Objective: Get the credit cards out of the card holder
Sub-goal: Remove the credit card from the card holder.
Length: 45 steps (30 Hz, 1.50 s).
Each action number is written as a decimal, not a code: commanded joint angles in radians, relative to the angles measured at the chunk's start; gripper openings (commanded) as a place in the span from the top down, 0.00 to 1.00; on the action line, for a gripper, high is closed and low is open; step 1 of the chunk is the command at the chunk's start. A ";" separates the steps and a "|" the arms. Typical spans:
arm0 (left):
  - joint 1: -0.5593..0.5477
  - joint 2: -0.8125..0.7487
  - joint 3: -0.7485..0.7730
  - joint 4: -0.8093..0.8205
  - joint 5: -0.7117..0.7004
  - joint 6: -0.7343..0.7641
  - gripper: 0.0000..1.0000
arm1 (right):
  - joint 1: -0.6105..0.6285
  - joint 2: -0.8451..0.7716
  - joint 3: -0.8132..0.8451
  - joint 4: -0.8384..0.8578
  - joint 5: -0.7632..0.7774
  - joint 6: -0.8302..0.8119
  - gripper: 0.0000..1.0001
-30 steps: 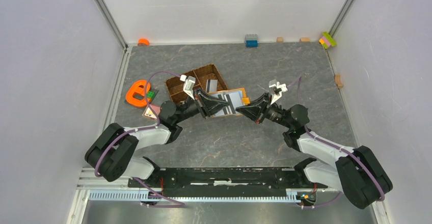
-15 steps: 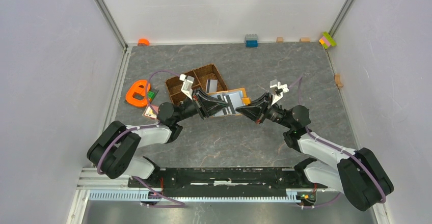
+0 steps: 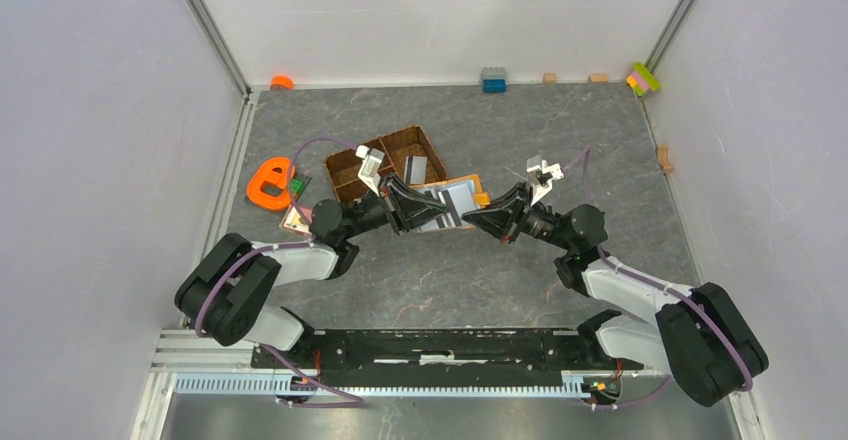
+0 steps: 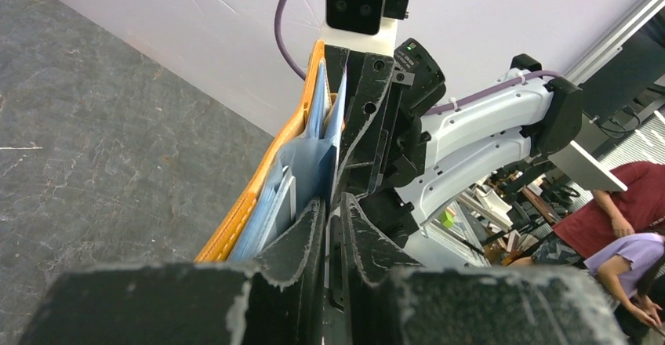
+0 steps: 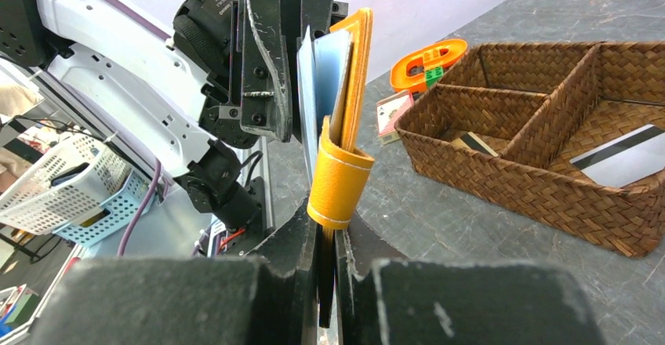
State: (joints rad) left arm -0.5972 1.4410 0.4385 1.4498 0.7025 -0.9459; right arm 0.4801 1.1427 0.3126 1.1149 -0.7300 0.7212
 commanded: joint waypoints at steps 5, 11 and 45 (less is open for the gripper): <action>-0.019 0.005 0.052 0.107 0.071 -0.044 0.88 | 0.009 0.028 0.048 0.005 -0.009 -0.001 0.88; -0.005 0.006 0.040 0.106 0.051 -0.047 0.98 | 0.003 -0.016 0.017 0.014 0.029 0.002 0.57; 0.146 0.008 0.007 0.104 0.076 -0.141 0.98 | -0.177 -0.061 -0.142 0.263 0.097 0.201 1.00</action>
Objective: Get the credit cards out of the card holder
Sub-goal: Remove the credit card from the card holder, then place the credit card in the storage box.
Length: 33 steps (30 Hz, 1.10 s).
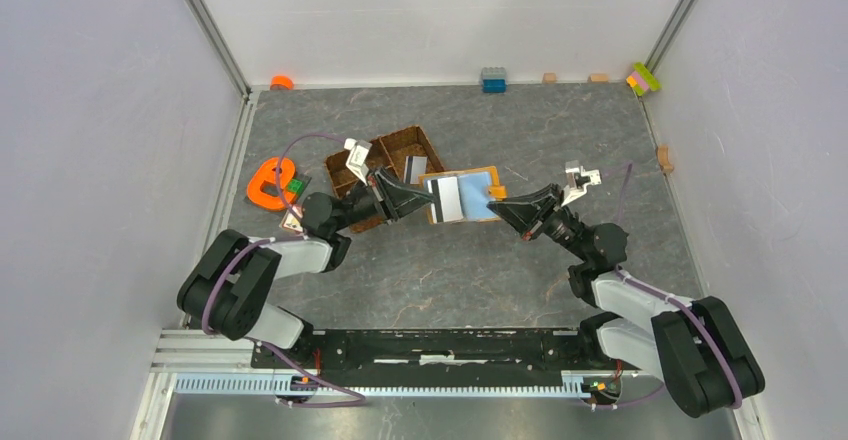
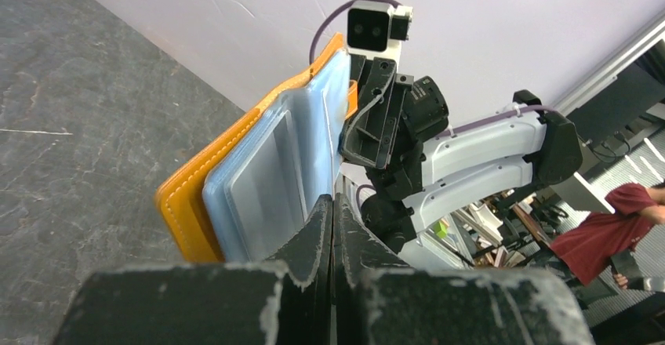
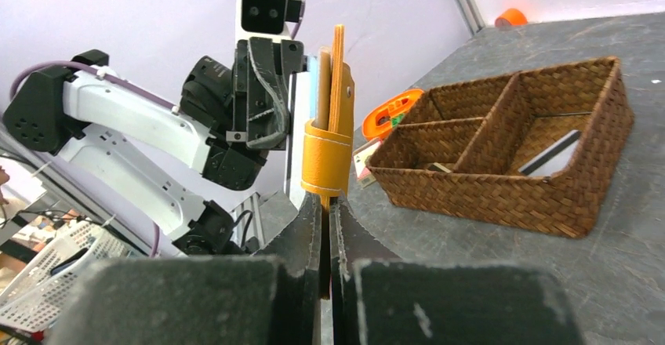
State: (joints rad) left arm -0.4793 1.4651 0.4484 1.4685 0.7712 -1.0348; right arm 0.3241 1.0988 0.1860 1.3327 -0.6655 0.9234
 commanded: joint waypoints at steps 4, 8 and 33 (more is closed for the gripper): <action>0.047 0.001 -0.005 0.085 -0.005 -0.059 0.98 | -0.033 -0.040 -0.014 -0.026 0.060 -0.040 1.00; 0.058 0.030 0.004 0.086 -0.014 -0.063 0.98 | -0.035 -0.056 -0.013 -0.069 0.081 -0.067 1.00; 0.163 0.363 0.409 -0.562 -0.372 0.140 0.98 | -0.040 -0.538 -0.049 -0.638 0.502 -0.365 1.00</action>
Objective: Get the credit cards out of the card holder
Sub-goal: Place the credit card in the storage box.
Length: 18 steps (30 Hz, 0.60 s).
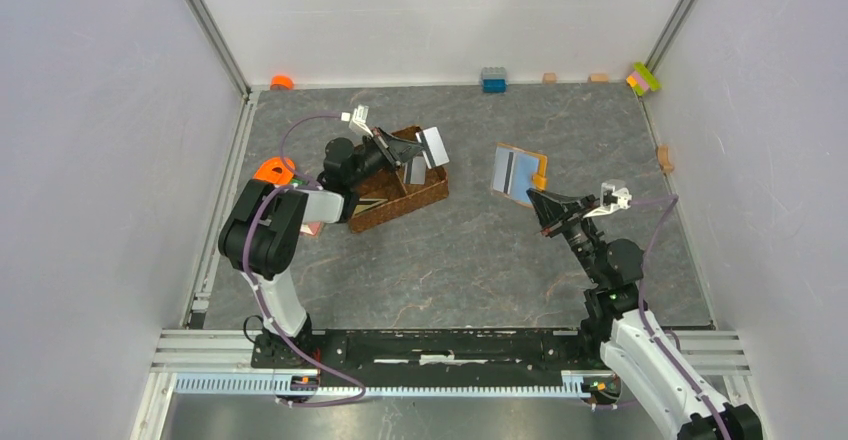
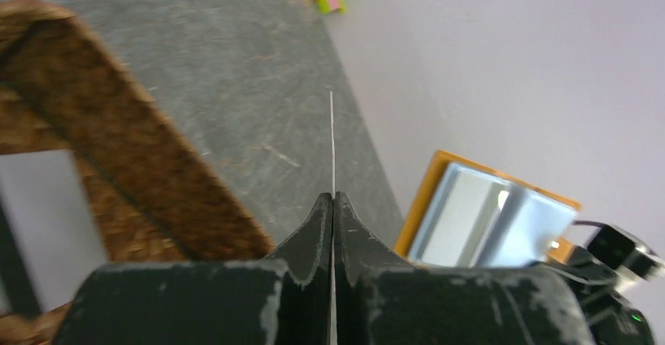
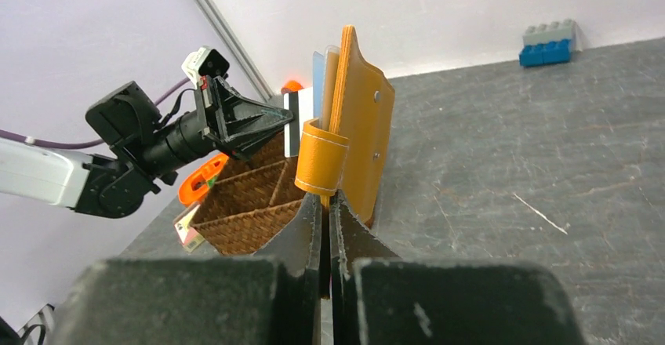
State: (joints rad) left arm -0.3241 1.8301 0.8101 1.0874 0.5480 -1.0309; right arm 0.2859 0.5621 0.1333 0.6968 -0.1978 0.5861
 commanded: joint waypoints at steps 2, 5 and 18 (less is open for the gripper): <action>0.010 -0.009 0.055 -0.253 -0.217 0.182 0.98 | -0.002 0.005 0.003 0.003 0.028 -0.025 1.00; 0.011 -0.014 0.070 -0.334 -0.282 0.228 0.98 | -0.001 0.004 0.003 0.003 0.027 -0.025 1.00; 0.032 0.008 0.103 -0.450 -0.344 0.255 0.98 | -0.002 0.013 0.001 0.014 0.023 -0.021 1.00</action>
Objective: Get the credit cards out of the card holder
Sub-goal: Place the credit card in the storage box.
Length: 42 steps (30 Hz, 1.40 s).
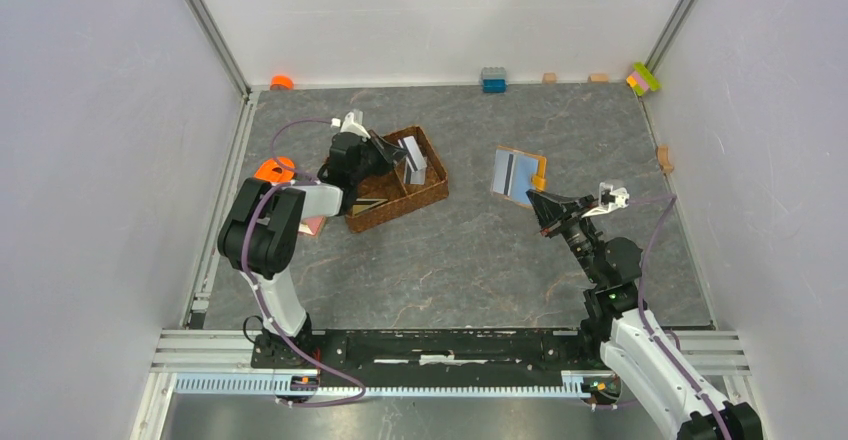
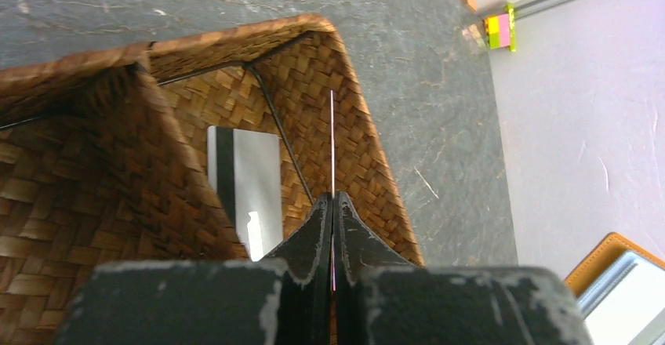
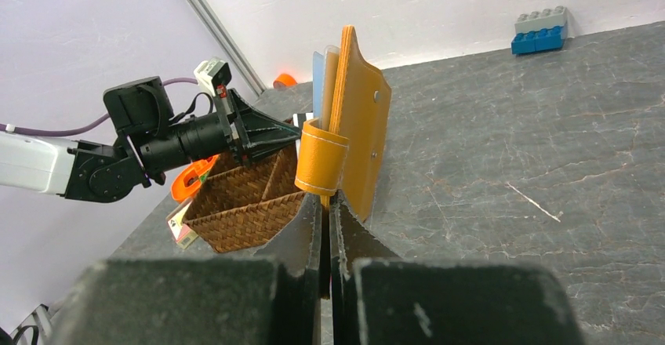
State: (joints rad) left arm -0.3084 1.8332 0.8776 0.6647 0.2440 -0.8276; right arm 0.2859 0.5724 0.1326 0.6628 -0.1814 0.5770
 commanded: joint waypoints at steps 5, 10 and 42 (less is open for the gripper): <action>0.022 0.010 0.042 -0.033 -0.032 0.052 0.97 | -0.002 0.014 0.002 0.058 -0.005 -0.008 1.00; 0.024 -0.009 0.032 -0.037 -0.024 0.056 0.81 | -0.002 0.016 0.002 0.060 -0.006 -0.006 1.00; -0.085 -0.285 -0.430 0.800 0.431 -0.076 0.11 | -0.001 0.397 -0.062 0.787 -0.375 0.296 1.00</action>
State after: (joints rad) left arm -0.3702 1.5257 0.4526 1.2602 0.6086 -0.8707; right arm 0.2859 0.9272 0.0853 1.1774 -0.4934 0.7795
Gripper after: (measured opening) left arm 0.880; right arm 0.019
